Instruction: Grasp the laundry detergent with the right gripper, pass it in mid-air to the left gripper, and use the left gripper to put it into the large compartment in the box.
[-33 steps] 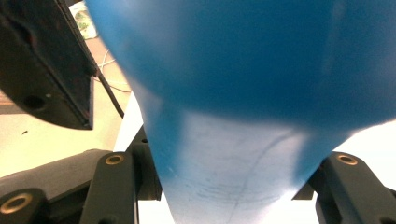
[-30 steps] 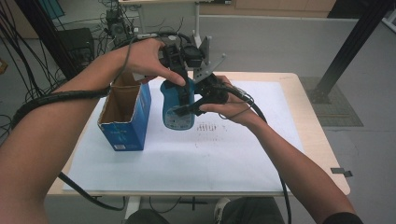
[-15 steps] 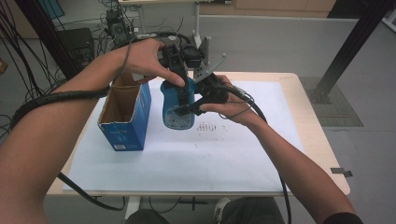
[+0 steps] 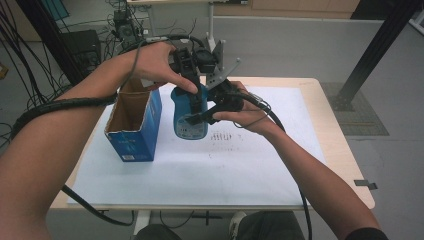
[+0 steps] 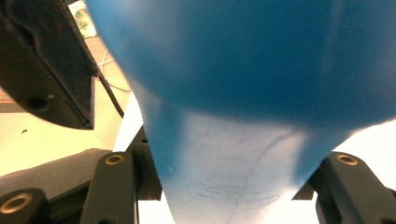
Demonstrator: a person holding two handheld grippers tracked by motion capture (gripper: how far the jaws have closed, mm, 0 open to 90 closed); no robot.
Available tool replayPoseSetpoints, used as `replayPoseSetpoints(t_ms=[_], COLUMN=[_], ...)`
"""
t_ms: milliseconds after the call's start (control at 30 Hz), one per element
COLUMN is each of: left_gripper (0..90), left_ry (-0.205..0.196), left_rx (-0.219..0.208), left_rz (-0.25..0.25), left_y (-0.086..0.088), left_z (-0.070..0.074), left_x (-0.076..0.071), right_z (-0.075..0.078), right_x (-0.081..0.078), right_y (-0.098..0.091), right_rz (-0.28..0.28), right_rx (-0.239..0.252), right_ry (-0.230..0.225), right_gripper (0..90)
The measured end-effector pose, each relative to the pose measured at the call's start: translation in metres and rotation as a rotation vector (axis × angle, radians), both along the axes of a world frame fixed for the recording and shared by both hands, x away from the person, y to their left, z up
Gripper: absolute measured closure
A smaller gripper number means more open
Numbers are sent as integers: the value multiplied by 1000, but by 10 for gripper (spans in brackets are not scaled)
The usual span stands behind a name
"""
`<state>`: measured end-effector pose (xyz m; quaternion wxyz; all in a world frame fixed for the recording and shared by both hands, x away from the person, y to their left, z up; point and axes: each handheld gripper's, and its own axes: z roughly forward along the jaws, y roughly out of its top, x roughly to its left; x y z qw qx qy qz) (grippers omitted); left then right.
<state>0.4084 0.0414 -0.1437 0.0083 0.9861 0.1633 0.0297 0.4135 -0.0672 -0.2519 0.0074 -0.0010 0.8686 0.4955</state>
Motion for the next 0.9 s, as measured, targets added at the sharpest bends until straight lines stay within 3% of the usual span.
replayPoseSetpoints(t_ms=[367,633,900], left_gripper=[118,223,316], left_ry=[1,-8,11], left_rx=[9,11,7], left_rz=[-4,-12,-23], left_y=[0,0,0], left_z=[-1,0,0], left_x=[0,-1,-2], right_z=[0,1,0], right_x=[-1,-1,-1], right_y=[0,0,0], right_rz=[2,5,5], right_rx=[1,1,-4], right_ry=[-2,-11,-13], right_gripper=[442,442,442])
